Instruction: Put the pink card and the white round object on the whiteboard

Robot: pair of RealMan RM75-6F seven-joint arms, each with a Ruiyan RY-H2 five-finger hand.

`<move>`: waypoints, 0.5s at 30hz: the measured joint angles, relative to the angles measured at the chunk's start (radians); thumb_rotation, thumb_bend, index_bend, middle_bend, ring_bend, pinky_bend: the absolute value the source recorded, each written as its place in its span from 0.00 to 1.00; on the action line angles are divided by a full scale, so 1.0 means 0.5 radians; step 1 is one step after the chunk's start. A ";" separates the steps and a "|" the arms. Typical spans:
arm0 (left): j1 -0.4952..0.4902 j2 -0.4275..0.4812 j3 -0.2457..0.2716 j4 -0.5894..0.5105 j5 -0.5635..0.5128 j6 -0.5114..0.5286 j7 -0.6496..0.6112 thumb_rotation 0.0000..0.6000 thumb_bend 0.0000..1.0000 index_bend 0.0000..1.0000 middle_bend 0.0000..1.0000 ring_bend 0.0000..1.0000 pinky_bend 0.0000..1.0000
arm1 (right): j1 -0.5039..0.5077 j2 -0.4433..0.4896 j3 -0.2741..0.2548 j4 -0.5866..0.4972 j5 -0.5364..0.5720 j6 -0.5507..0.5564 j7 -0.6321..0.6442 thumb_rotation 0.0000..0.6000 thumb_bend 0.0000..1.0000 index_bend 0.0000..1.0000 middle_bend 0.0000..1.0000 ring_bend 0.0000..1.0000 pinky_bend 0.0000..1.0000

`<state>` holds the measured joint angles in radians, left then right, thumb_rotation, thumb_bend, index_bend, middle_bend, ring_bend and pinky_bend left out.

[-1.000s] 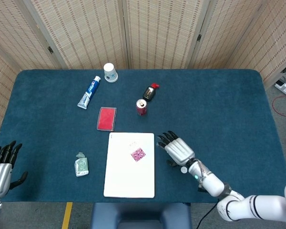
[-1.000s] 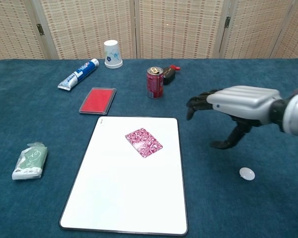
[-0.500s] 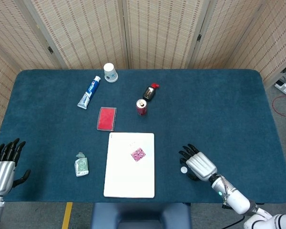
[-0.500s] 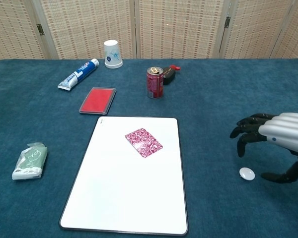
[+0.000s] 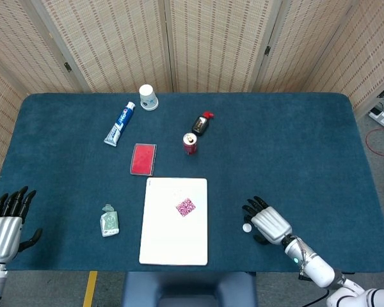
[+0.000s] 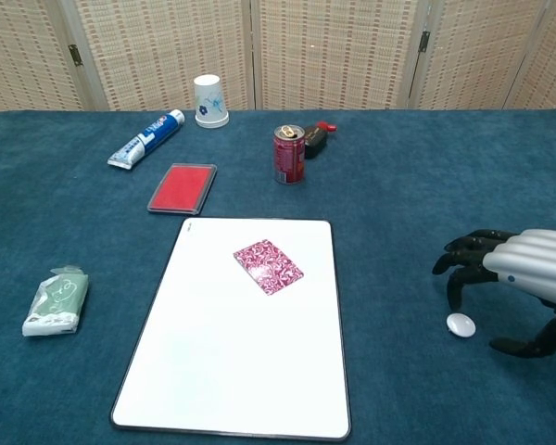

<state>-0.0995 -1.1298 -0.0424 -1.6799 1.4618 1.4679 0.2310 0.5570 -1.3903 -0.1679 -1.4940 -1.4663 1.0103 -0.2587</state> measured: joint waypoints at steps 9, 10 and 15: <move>0.002 -0.002 0.001 0.013 -0.006 -0.001 -0.012 1.00 0.34 0.07 0.05 0.09 0.00 | 0.004 -0.057 0.053 0.073 -0.004 -0.073 0.012 0.89 0.36 0.37 0.18 0.04 0.00; 0.001 -0.002 0.001 0.014 -0.006 -0.001 -0.013 1.00 0.34 0.07 0.05 0.09 0.00 | 0.004 -0.065 0.059 0.081 -0.007 -0.081 0.014 0.89 0.36 0.38 0.18 0.04 0.00; 0.001 -0.002 0.002 0.017 -0.009 -0.004 -0.014 1.00 0.34 0.07 0.05 0.09 0.00 | 0.003 -0.087 0.081 0.105 -0.016 -0.105 0.013 0.88 0.36 0.40 0.18 0.05 0.00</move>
<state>-0.0990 -1.1310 -0.0413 -1.6714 1.4575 1.4660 0.2241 0.5587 -1.4336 -0.1275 -1.4417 -1.4742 0.9579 -0.2522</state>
